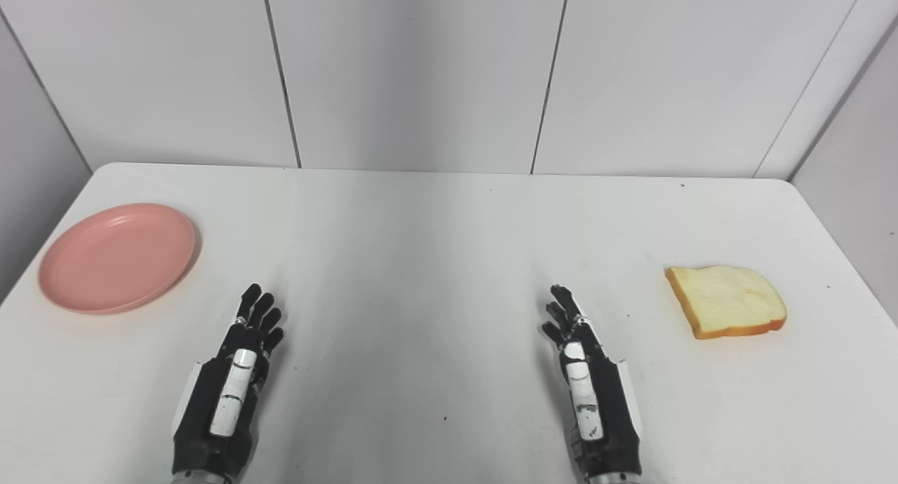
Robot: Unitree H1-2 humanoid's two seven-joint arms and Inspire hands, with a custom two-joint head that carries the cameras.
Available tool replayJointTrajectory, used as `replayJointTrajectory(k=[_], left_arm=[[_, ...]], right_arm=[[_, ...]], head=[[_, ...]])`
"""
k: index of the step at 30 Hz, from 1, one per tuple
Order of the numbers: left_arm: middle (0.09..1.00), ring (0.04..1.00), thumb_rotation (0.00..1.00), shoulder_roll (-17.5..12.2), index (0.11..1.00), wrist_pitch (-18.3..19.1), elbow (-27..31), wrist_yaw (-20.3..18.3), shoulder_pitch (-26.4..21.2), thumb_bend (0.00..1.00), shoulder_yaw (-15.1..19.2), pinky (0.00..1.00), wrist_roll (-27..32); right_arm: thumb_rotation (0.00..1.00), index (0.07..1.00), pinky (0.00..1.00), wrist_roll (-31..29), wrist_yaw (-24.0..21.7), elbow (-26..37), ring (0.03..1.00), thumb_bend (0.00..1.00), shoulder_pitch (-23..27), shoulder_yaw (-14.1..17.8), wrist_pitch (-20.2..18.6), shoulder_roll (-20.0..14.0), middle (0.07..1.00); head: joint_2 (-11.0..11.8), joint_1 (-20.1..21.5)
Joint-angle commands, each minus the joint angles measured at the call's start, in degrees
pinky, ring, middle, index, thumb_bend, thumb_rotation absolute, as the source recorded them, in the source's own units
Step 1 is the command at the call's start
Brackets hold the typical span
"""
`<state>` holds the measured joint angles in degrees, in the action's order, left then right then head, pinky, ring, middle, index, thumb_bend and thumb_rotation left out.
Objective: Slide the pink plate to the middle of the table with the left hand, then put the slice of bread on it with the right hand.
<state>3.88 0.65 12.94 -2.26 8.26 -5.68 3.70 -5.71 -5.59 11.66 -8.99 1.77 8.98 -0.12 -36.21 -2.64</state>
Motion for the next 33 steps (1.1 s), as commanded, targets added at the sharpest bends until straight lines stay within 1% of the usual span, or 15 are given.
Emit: replayJointTrajectory(k=[1,20,33], left_arm=[[0.991,0.99,0.8,-0.2,0.967,-0.6,2.1,-0.3,1.1,0.75,-0.2,0.99,0.0],[0.989,0.988,0.79,-0.2,0.965,-0.8,1.8,-0.4,1.1,0.76,-0.1,0.99,0.1],[0.992,0.99,0.79,0.1,0.968,-0.6,1.7,-0.2,1.0,0.75,-0.4,1.0,-0.2]], right_arm=[[0.94,0.886,0.91,-0.3,0.0,-0.2,0.937,0.79,-3.8,-0.3,0.0,-0.3,0.95],[0.94,0.883,0.91,-0.8,-0.3,-0.4,0.929,0.8,-3.7,-0.4,-0.2,-0.6,0.948],[0.94,0.886,0.91,-1.1,-0.4,-0.7,0.93,0.79,-3.6,-0.3,-0.4,-0.7,0.949]], head=[[0.1,0.0],[0.0,0.0],[0.4,-0.5]])
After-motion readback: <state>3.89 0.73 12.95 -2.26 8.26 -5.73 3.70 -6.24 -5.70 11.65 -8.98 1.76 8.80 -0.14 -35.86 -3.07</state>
